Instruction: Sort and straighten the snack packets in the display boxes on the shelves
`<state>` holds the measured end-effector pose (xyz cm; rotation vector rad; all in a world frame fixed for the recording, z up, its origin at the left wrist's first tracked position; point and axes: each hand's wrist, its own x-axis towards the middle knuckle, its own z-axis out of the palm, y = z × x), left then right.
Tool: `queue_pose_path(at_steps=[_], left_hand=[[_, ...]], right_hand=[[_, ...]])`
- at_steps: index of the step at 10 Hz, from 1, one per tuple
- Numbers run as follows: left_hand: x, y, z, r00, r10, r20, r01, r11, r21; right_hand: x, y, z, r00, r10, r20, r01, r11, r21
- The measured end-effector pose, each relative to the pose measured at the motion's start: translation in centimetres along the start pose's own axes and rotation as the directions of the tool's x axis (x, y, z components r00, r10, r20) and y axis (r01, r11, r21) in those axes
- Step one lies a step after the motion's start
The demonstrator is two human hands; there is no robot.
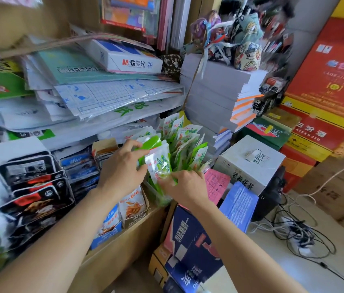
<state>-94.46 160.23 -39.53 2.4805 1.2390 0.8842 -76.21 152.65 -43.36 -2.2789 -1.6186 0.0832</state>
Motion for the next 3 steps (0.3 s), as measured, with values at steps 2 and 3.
queue_pose_path(at_steps=[2, 3], left_hand=[[-0.8, 0.7, -0.5, 0.999, 0.038, -0.006, -0.038, 0.999, -0.015], [-1.7, 0.9, -1.0, 0.997, 0.069, -0.029, -0.070, 0.997, -0.037]], right_hand=[[-2.0, -0.1, -0.7, 0.989, -0.104, -0.108, 0.108, 0.994, 0.031], [-3.3, 0.2, -1.1, 0.985, -0.112, -0.132, 0.119, 0.992, 0.048]])
